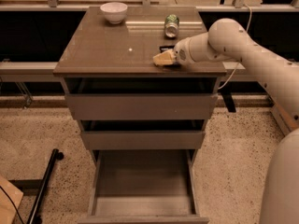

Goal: Place rxbar blueberry into bottom drawer

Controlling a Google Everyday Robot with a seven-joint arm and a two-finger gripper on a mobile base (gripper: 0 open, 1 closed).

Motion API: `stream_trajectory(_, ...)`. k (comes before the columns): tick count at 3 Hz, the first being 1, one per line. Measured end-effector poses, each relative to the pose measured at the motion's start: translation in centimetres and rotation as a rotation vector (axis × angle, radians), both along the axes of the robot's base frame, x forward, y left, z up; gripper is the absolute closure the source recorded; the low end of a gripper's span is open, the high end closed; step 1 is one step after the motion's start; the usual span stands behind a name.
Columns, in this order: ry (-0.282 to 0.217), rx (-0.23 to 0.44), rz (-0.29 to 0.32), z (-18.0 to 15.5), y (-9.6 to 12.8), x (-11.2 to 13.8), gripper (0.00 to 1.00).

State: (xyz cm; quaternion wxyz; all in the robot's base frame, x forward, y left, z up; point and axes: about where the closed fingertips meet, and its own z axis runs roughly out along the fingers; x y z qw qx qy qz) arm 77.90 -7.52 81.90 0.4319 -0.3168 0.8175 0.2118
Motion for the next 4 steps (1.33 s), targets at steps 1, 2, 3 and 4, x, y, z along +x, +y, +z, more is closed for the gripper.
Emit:
stream_trajectory(1,0.000,0.000,0.000,0.21,0.00,0.00,1.00)
stream_trajectory(2,0.000,0.000,0.000,0.33,0.00,0.00,1.00)
stream_trajectory(3,0.000,0.000,0.000,0.34,0.00,0.00,1.00)
stream_trajectory(4,0.000,0.000,0.000,0.34,0.00,0.00,1.00)
